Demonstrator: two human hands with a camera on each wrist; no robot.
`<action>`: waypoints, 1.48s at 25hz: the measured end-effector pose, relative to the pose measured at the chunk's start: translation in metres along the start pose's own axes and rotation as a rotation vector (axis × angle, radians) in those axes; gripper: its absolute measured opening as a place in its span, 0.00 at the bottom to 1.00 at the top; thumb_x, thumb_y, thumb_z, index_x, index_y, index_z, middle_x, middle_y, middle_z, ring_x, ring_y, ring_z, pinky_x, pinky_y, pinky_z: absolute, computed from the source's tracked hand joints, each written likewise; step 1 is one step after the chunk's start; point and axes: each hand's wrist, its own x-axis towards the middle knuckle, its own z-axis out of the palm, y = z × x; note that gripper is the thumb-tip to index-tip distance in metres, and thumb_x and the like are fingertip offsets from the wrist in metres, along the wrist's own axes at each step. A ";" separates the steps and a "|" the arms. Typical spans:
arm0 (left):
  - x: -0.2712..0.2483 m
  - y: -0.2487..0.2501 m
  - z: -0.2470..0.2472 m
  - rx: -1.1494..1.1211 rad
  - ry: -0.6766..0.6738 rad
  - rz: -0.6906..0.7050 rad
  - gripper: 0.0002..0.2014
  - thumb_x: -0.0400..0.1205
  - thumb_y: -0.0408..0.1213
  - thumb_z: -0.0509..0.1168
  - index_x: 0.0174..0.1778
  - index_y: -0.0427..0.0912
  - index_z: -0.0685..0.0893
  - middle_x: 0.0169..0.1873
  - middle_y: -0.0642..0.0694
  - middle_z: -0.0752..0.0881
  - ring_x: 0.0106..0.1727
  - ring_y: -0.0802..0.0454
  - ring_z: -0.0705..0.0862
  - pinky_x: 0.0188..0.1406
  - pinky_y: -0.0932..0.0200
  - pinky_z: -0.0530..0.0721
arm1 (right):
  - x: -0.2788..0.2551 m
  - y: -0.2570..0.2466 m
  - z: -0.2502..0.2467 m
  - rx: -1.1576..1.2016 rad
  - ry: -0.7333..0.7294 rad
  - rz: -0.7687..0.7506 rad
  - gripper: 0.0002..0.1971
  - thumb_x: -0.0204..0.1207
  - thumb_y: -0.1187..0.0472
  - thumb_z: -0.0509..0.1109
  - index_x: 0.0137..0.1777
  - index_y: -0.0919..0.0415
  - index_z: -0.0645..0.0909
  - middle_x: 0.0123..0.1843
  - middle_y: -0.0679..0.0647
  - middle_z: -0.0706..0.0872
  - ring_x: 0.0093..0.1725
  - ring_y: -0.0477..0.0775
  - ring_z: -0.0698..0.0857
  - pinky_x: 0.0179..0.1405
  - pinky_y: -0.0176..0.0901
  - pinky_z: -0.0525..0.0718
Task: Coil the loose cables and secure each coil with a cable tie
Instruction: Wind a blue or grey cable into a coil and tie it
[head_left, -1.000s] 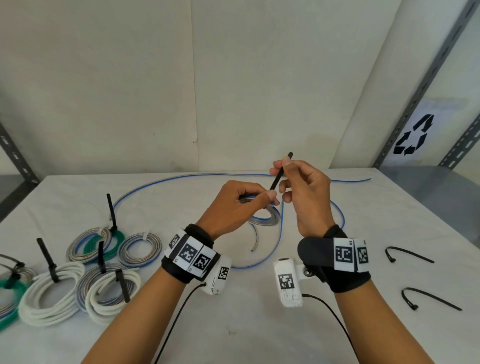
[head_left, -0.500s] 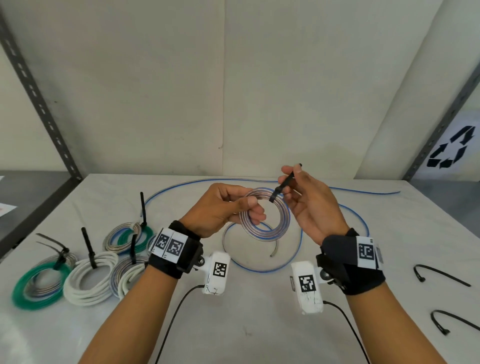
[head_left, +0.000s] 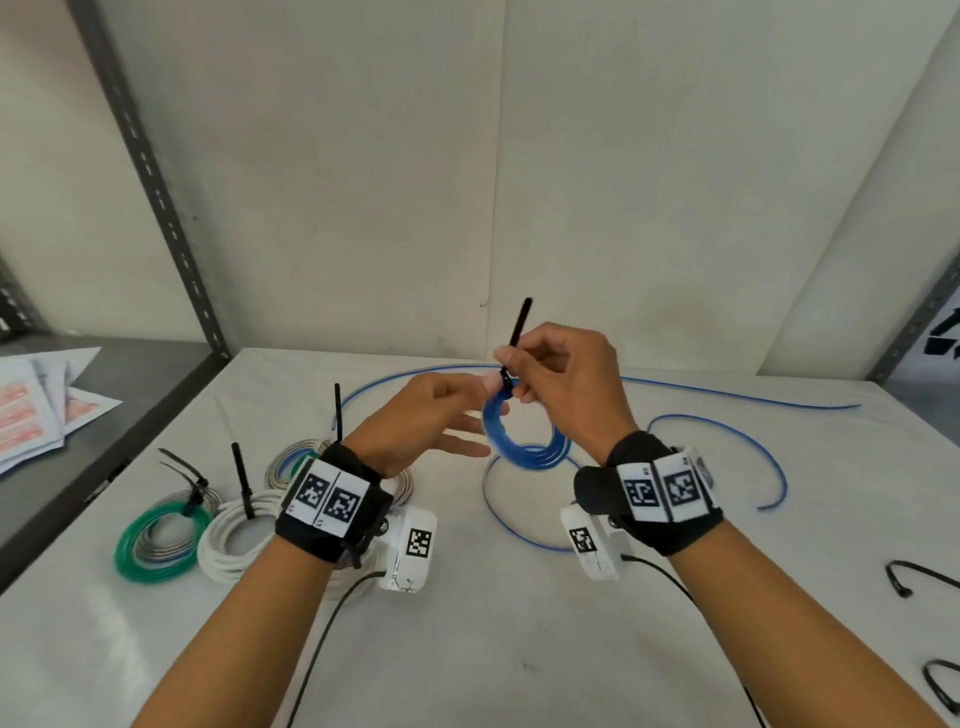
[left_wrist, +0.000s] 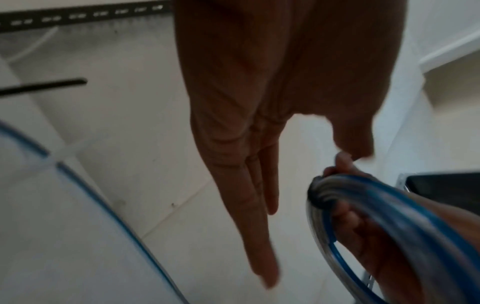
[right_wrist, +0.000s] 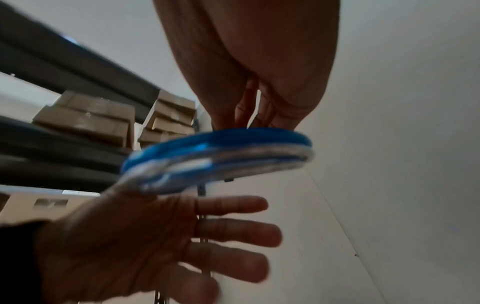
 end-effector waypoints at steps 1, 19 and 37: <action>-0.005 0.001 -0.004 0.073 0.016 0.021 0.18 0.86 0.47 0.66 0.64 0.39 0.88 0.53 0.41 0.93 0.54 0.43 0.92 0.52 0.49 0.91 | 0.002 0.001 0.006 -0.048 -0.012 -0.006 0.07 0.77 0.59 0.79 0.41 0.63 0.88 0.30 0.52 0.88 0.27 0.48 0.87 0.31 0.37 0.85; -0.012 -0.052 -0.224 0.646 0.529 -0.578 0.11 0.85 0.34 0.70 0.58 0.31 0.87 0.49 0.33 0.90 0.41 0.42 0.89 0.35 0.55 0.89 | -0.039 0.095 0.088 -0.886 -0.808 0.288 0.33 0.81 0.38 0.66 0.78 0.60 0.70 0.76 0.59 0.74 0.75 0.61 0.73 0.73 0.56 0.76; 0.007 0.014 -0.187 1.296 0.799 -0.352 0.13 0.81 0.28 0.65 0.62 0.33 0.83 0.60 0.30 0.84 0.61 0.29 0.83 0.58 0.40 0.82 | -0.024 0.099 0.063 -0.645 -0.591 0.225 0.13 0.87 0.57 0.64 0.68 0.58 0.83 0.70 0.58 0.83 0.71 0.59 0.79 0.69 0.47 0.76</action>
